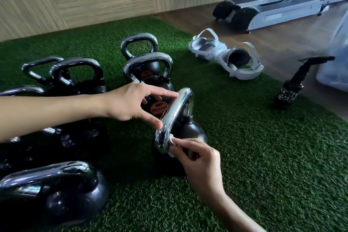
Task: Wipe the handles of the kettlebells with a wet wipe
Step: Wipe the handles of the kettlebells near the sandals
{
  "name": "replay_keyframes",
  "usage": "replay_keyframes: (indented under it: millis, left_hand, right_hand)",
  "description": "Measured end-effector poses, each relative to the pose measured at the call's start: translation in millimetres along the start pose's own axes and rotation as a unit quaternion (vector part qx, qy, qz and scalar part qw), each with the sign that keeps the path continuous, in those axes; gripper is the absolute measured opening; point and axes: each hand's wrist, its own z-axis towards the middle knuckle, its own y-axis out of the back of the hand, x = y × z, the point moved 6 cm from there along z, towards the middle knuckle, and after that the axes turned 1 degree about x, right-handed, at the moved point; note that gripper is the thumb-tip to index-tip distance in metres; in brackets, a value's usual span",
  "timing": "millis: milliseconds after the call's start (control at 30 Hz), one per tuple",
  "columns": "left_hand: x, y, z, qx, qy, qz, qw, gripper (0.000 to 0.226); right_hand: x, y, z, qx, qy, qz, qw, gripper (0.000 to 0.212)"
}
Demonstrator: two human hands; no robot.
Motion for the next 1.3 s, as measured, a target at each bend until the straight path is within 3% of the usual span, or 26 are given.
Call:
replay_keyframes:
  millis: [167,267,400,500,667,900,1033,1200,1300]
  left_hand:
    - [-3.7,0.7,-2.0,0.013,0.012,-0.009,1.000,0.089]
    - [-6.5,-0.3,-2.3,0.026,0.042,-0.035,0.998,0.092]
    - [-9.8,-10.4,-6.1,-0.003,0.046,0.017,0.999,0.107]
    - [-9.4,-15.3,-10.9,-0.005,0.030,0.009,0.999,0.104]
    - [-9.2,-17.6,-15.9,-0.030,0.016,-0.007,0.999,0.098]
    - [-15.0,-29.4,-53.4,-0.202,0.010,-0.051,0.978,0.065]
    - [-12.4,-27.2,-49.2,-0.190,-0.005,-0.050,0.981,0.064]
    - [-11.5,-27.3,-50.8,-0.163,-0.061,0.041,0.984,0.079]
    - [-9.9,-29.5,-52.0,-0.176,-0.060,0.059,0.981,0.081]
  right_hand:
    - [5.2,-0.2,-0.5,-0.018,0.007,0.014,1.000,0.019]
    - [-7.3,-5.6,0.0,0.008,-0.026,-0.029,0.999,0.017]
    - [-21.2,8.5,23.2,0.018,-0.090,-0.012,0.996,0.015]
    - [-18.0,-1.7,36.2,0.134,-0.086,-0.066,0.985,0.020]
    - [-15.8,-8.1,39.5,0.301,-0.005,-0.161,0.940,0.041]
    - [-12.8,-6.8,51.6,0.261,0.036,-0.147,0.953,0.030]
    - [-5.5,-6.7,54.6,0.264,0.003,-0.065,0.962,0.027]
    - [-12.5,-7.1,53.0,0.276,0.014,-0.147,0.950,0.031]
    - [-5.9,-8.0,55.7,0.266,-0.039,-0.040,0.962,0.027]
